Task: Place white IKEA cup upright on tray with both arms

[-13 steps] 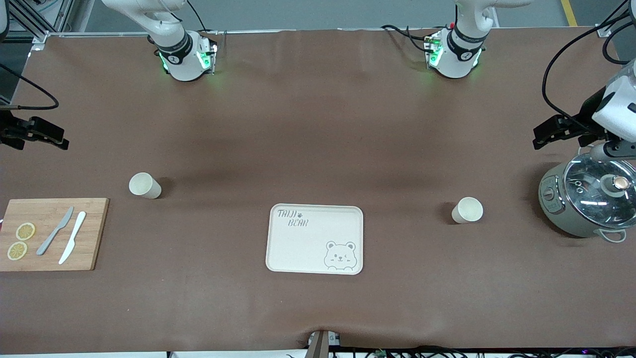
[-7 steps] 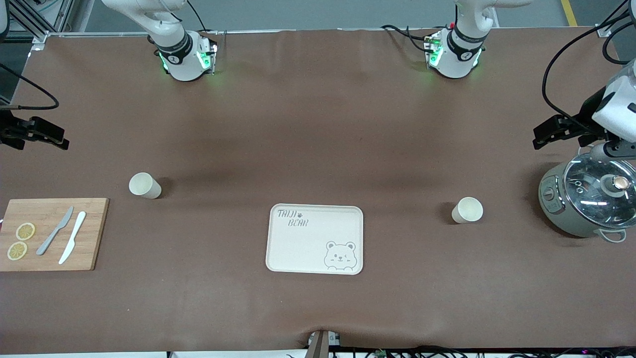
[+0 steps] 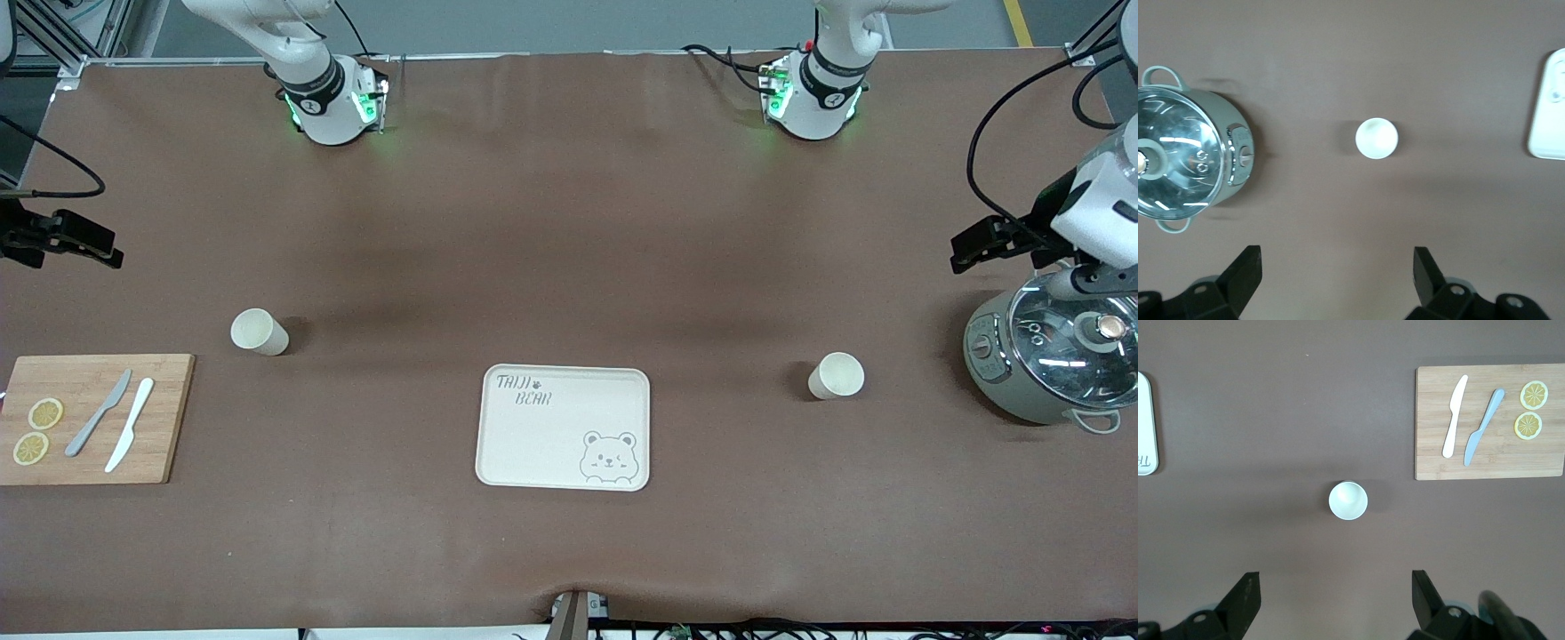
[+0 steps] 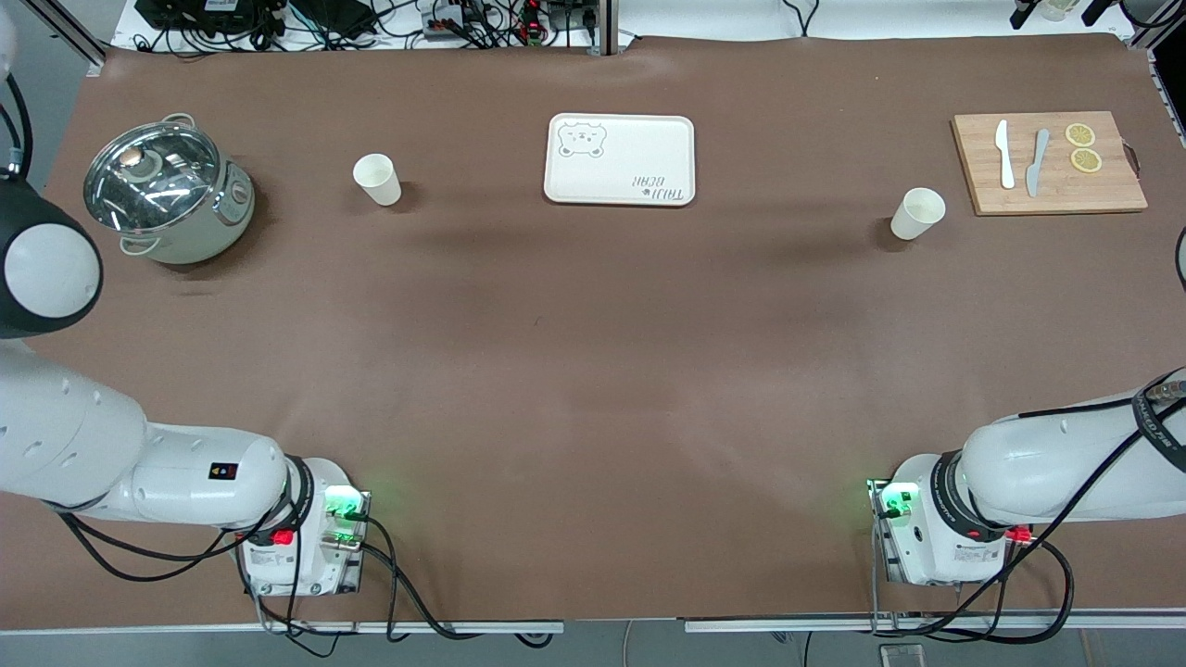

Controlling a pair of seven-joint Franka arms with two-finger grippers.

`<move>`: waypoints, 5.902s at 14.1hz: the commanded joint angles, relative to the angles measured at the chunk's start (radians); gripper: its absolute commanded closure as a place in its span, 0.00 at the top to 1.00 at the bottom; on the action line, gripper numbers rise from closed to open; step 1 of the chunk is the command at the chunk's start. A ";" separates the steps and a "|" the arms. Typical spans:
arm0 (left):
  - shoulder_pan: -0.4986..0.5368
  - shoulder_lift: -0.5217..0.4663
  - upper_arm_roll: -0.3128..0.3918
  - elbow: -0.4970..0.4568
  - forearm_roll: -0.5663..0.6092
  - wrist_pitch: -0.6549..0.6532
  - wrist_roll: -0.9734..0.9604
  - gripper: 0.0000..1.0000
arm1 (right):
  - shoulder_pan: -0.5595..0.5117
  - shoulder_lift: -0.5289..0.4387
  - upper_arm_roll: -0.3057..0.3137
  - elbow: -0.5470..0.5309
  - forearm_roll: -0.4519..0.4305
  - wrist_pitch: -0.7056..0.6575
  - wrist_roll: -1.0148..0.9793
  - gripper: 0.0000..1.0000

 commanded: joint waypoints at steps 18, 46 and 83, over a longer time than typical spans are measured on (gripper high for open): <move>0.081 0.060 -0.005 -0.108 0.007 0.173 0.120 1.00 | -0.036 0.143 0.007 -0.063 -0.013 0.131 0.008 1.00; 0.030 0.404 -0.023 -0.354 -0.114 0.762 0.104 0.00 | -0.081 0.289 0.008 -0.572 0.001 0.698 0.011 0.00; -0.472 0.681 -0.022 0.071 -0.104 0.790 -0.805 1.00 | 0.559 0.643 0.016 0.032 0.243 0.746 1.160 0.00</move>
